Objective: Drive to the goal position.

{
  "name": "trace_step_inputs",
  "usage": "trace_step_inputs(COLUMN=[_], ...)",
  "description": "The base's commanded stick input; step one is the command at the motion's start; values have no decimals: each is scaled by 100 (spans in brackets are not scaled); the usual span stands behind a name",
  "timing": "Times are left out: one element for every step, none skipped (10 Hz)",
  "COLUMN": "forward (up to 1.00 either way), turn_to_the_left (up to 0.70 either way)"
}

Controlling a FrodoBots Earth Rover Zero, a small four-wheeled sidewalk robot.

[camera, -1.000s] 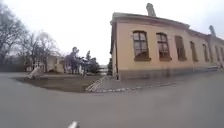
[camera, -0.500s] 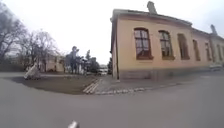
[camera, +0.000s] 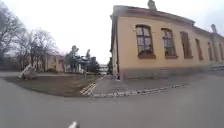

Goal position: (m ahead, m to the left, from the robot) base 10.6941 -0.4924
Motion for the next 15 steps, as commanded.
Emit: trace_step_inputs(forward=[85, 85, 85, 85, 85, 85, 85, 85, 85, 85, 85, 85, 85, 85, 85], turn_to_the_left=[3, 3, 3, 3, 3, 3, 9, 28, 37, 14, 3, 3, 3, 3, 3])
